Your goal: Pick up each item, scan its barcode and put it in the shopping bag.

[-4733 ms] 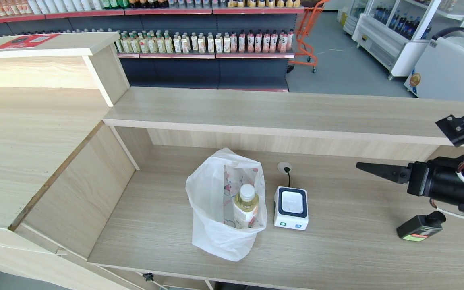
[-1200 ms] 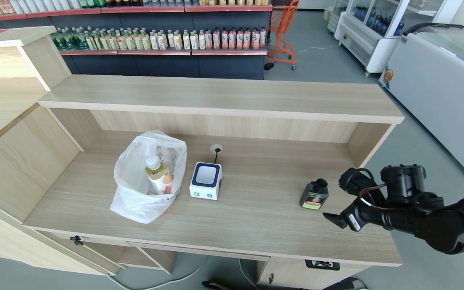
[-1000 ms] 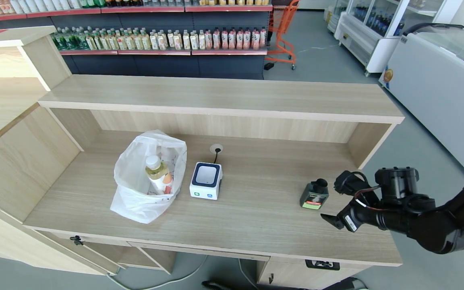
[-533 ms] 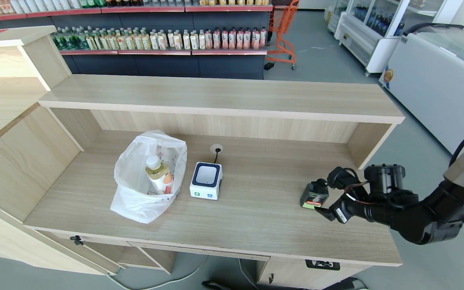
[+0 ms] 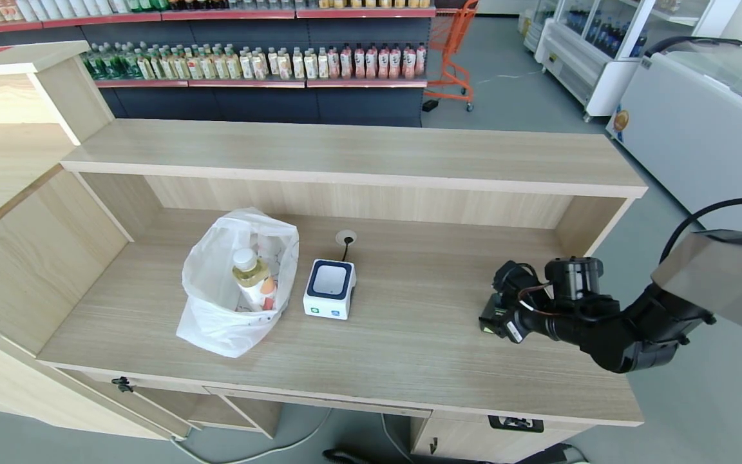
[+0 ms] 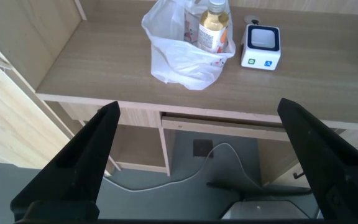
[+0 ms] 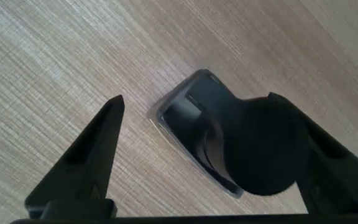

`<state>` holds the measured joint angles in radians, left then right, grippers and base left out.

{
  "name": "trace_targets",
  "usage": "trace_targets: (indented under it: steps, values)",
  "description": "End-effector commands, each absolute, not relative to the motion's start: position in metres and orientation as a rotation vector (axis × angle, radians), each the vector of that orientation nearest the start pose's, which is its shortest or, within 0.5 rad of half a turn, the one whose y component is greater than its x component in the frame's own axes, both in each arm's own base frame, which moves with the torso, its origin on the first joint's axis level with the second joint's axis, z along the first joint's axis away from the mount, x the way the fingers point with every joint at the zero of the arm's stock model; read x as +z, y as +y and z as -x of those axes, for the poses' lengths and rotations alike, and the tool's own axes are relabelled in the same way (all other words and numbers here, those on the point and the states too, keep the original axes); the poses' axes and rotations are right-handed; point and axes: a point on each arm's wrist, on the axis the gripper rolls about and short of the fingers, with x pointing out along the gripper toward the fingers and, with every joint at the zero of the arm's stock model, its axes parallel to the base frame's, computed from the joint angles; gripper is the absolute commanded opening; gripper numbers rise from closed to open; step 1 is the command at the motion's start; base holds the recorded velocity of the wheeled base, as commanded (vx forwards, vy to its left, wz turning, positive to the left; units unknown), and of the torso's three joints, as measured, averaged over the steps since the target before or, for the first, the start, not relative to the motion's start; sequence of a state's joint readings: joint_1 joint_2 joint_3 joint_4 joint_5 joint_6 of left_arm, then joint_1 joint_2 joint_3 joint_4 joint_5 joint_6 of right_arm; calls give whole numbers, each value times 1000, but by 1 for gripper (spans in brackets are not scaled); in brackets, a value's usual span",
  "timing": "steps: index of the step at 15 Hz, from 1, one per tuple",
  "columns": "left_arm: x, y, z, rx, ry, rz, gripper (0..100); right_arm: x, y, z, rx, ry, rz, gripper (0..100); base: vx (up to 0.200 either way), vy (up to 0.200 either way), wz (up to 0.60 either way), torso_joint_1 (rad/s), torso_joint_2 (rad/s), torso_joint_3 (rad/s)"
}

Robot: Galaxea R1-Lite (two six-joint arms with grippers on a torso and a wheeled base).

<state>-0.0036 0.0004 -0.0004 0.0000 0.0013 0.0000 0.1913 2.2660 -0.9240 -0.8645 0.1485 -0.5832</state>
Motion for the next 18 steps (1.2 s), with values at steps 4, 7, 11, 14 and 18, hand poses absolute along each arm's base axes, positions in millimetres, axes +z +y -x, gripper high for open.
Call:
trace_targets:
  steps: [4, 7, 11, 14, 18]
  values:
    - [76, 0, 23, -2, -2, 0, 100, 19, 90, -390, 494, 380, 578, 0, 0, 0, 0, 0, 0, 0]
    - [75, 0, 23, -2, 0, 0, 100, 31, 85, -372, 482, 388, 530, 0, 0, 0, 0, 0, 0, 0]
    - [75, 0, 23, -2, 0, 0, 100, 81, 57, -308, 390, 259, 420, 0, 0, 0, 0, 0, 0, 0]
    - [76, 0, 23, -2, -2, 0, 100, 131, 43, -265, 341, 17, 709, 0, 0, 0, 0, 0, 0, 0]
    - [75, 0, 23, -2, 0, 0, 100, 148, 39, -251, 655, -515, 1441, 0, 0, 0, 0, 0, 0, 0]
